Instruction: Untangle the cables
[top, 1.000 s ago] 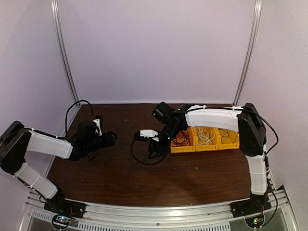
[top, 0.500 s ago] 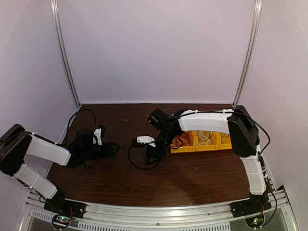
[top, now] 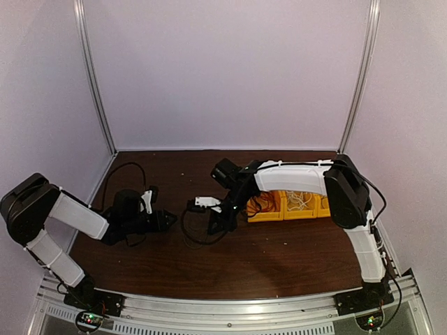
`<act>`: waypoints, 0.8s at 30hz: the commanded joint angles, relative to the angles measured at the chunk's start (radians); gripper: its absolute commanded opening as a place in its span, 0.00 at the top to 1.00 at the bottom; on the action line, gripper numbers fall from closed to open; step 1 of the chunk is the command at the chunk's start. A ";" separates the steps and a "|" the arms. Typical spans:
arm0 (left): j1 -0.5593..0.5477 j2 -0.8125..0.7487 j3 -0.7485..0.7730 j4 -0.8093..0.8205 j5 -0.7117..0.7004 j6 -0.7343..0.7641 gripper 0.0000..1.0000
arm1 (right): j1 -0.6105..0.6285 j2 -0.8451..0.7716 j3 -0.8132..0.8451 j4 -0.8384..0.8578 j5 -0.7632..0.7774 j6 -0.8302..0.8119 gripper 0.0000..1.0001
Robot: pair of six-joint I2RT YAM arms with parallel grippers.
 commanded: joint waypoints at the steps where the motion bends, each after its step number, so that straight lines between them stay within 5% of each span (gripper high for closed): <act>1: 0.008 0.054 0.027 0.059 0.013 -0.010 0.59 | 0.001 -0.110 0.062 -0.044 0.021 -0.001 1.00; 6: 0.008 0.106 0.040 0.079 0.014 -0.014 0.68 | -0.009 -0.249 0.102 -0.062 0.031 0.015 1.00; 14: 0.008 0.140 0.064 0.083 0.013 -0.019 0.69 | -0.019 -0.370 0.151 -0.104 0.097 0.007 1.00; 19: 0.008 0.085 0.071 0.096 0.028 0.013 0.42 | -0.101 -0.464 0.234 -0.112 0.153 0.000 1.00; 21: 0.006 0.030 0.049 0.104 -0.038 0.033 0.05 | -0.162 -0.511 0.273 -0.095 0.179 0.001 1.00; 24: 0.006 -0.049 0.020 0.120 -0.124 0.068 0.02 | -0.250 -0.571 0.307 -0.057 0.183 0.014 1.00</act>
